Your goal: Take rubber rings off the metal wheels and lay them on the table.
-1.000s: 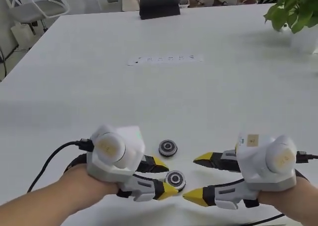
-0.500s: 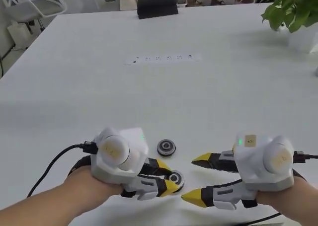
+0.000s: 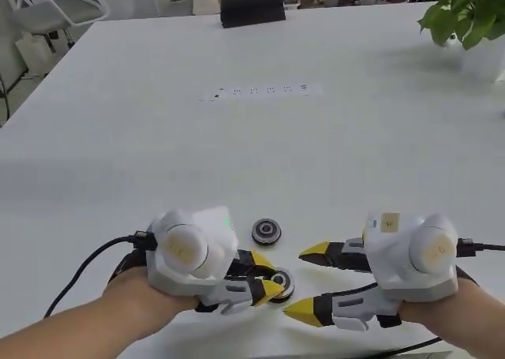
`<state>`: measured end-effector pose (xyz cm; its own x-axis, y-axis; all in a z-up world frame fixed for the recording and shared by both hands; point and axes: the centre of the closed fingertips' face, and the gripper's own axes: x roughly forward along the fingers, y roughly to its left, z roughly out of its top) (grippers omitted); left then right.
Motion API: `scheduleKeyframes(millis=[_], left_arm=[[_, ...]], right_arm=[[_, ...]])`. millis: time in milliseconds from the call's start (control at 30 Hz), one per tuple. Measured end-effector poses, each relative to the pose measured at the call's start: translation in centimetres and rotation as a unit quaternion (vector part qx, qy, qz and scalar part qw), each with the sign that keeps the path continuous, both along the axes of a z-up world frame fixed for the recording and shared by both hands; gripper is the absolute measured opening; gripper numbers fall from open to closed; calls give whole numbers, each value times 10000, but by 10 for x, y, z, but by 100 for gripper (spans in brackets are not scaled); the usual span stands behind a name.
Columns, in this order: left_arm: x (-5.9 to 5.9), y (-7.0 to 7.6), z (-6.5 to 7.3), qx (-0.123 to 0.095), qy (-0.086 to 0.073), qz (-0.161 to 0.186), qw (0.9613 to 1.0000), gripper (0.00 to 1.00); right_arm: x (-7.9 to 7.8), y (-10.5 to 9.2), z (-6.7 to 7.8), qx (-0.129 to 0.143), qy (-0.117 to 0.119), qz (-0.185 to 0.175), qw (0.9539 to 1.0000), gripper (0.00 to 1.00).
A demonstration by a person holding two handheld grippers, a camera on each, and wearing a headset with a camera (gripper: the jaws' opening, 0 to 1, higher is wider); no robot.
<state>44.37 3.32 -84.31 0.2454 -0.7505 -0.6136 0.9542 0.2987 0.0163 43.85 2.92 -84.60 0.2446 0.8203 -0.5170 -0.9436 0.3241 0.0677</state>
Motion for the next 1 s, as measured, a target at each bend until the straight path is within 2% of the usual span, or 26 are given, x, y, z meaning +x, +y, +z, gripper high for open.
scheduleKeyframes(millis=[400,700,900,1000], left_arm=[[0,0,1,-4,-31,46,10000,7],[0,0,1,-4,-26,90,10000,7],[0,0,1,-14,-38,85,10000,7],[0,0,1,-16,-44,81,10000,7]], right_arm=[[1,13,-8,-20,41,118,9999,39],[3,16,-17,12,151,-3,9999,33],[2,15,-14,98,109,-70,9999,28],[0,15,-11,75,1,-71,9999,26]])
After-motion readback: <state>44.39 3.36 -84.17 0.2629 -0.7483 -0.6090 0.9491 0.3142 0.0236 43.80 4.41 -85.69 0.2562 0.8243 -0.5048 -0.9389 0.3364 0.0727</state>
